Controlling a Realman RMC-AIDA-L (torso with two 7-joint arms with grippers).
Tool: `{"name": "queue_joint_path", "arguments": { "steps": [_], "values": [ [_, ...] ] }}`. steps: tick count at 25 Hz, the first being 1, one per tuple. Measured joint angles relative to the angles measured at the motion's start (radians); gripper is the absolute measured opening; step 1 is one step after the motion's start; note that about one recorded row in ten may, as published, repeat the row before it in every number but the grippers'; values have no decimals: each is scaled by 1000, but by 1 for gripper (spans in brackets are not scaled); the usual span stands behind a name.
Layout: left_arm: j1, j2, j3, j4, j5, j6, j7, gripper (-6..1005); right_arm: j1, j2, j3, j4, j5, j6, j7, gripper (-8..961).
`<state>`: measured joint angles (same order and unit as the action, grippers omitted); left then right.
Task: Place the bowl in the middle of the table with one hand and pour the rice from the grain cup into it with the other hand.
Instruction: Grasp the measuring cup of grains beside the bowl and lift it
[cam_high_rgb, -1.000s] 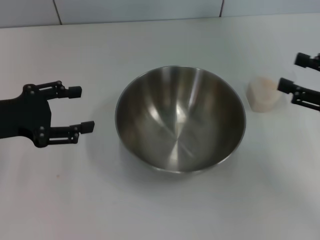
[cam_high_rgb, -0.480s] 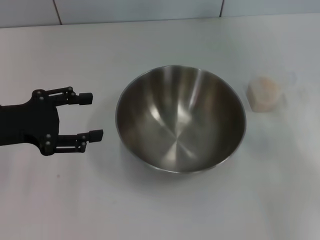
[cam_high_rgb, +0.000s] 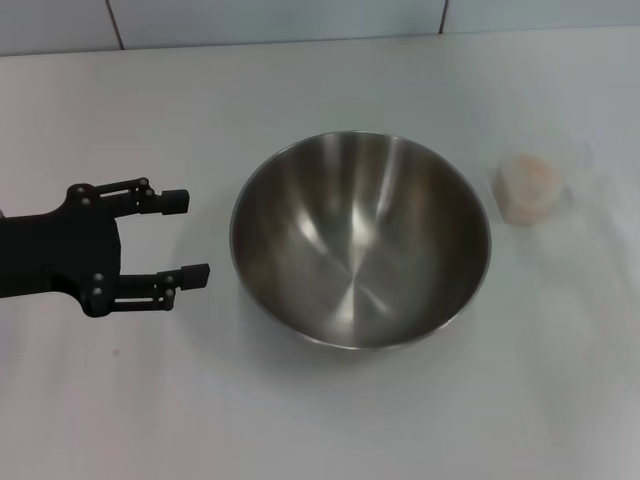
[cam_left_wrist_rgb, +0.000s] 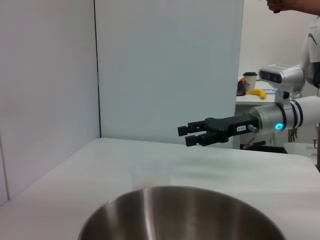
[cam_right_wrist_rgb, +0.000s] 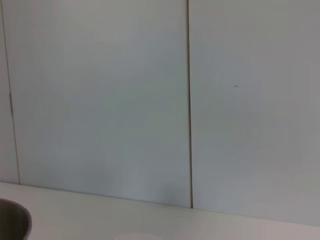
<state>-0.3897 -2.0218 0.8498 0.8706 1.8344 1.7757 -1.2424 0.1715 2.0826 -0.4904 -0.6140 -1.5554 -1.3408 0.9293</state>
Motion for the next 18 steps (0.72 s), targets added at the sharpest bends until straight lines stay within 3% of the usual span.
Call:
{"name": "queue_joint_path", "arguments": {
  "steps": [18],
  "values": [
    [19,-11,-2,-2,0,18,7,805,49,-2,-19,84,-8,113,-34,784]
  ]
}}
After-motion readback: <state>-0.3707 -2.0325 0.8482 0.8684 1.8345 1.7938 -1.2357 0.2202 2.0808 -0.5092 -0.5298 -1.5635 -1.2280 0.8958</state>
